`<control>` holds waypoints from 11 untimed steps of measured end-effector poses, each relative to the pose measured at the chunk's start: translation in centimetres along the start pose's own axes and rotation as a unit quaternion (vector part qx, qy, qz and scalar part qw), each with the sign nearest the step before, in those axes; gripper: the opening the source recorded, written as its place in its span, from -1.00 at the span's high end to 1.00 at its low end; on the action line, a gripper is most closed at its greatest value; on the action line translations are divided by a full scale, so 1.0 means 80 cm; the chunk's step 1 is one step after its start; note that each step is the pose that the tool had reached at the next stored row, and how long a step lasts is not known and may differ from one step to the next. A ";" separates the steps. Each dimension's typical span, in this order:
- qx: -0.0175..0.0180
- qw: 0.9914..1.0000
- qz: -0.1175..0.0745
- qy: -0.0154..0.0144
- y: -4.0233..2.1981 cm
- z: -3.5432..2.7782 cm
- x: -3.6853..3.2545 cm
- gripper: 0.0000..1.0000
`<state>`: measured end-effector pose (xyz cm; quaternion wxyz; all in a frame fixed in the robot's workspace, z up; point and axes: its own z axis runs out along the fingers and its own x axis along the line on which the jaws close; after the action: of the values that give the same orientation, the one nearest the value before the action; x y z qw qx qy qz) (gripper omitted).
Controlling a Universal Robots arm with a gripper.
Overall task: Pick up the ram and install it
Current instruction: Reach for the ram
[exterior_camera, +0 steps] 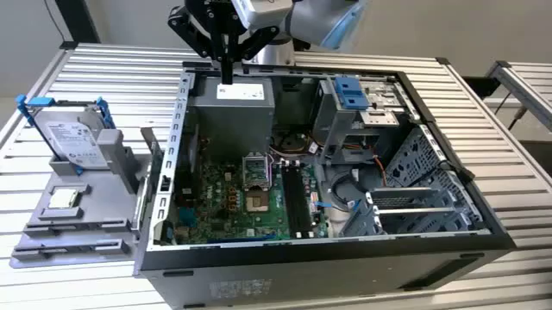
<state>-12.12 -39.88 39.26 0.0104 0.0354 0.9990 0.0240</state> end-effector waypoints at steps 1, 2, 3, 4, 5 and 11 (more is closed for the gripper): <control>0.000 1.000 0.000 0.000 0.0000 0.0000 0.0000 1.00; 0.000 1.000 0.000 0.000 0.0000 0.0000 0.0000 1.00; 0.000 1.000 0.000 0.000 0.0000 0.0000 0.0000 1.00; -0.001 1.000 0.000 0.000 0.0000 0.0000 0.0000 1.00; -0.001 1.000 0.000 0.000 0.0000 0.0000 0.0000 1.00; -0.001 1.000 0.000 0.000 0.0000 0.0000 0.0001 1.00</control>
<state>-12.13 -39.88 39.26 0.0104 0.0354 0.9990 0.0246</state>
